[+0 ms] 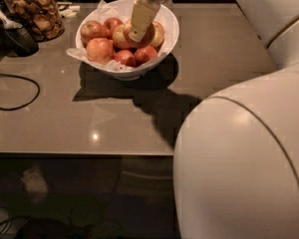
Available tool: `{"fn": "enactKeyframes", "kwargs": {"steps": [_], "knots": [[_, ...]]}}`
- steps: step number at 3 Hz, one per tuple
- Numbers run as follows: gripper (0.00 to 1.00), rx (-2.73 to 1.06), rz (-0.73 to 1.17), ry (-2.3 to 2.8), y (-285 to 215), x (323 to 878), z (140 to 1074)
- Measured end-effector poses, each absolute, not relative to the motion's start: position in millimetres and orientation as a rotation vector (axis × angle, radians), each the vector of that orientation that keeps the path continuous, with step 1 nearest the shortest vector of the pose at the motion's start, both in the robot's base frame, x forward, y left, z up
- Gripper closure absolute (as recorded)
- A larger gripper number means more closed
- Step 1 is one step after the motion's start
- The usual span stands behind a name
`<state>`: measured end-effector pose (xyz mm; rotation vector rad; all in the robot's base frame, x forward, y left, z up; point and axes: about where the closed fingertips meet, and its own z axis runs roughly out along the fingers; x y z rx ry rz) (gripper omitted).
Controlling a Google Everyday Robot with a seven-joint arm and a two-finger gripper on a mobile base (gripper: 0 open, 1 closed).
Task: Pick apple from white bowl
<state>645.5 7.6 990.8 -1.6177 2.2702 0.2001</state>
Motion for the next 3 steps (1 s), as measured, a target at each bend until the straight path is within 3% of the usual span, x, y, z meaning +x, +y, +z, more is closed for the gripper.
{"fn": "enactKeyframes", "kwargs": {"steps": [3], "knots": [[1.0,-1.63,0.137,2.143,33.8,638.6,1046.0]]}}
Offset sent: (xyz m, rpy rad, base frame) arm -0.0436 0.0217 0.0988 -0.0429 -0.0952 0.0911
